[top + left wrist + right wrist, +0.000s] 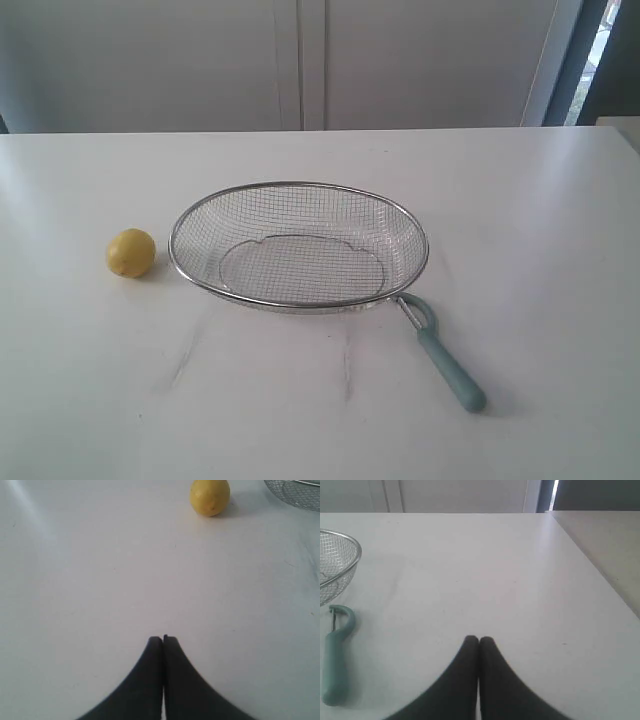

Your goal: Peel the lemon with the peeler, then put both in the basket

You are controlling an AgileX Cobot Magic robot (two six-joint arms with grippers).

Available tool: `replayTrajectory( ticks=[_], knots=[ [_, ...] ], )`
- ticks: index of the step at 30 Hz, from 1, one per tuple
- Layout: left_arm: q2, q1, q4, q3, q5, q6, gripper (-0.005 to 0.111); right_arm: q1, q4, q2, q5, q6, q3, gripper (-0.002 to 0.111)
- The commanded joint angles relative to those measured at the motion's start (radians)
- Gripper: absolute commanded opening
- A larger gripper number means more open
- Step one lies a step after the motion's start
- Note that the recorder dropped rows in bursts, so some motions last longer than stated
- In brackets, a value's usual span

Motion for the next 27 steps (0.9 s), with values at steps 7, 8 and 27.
replayTrajectory(
  ticks=[7, 8, 27],
  knots=[
    [-0.005, 0.002, 0.0, 0.01, 0.016, 0.0, 0.0, 0.002, 0.0, -0.006, -0.043, 0.001, 0.005, 0.0],
    [-0.005, 0.002, 0.0, 0.01, 0.016, 0.0, 0.0, 0.002, 0.0, -0.006, -0.061, 0.001, 0.005, 0.0],
    [-0.005, 0.002, 0.0, 0.01, 0.016, 0.0, 0.0, 0.002, 0.0, -0.006, -0.531, 0.001, 0.005, 0.0]
  ],
)
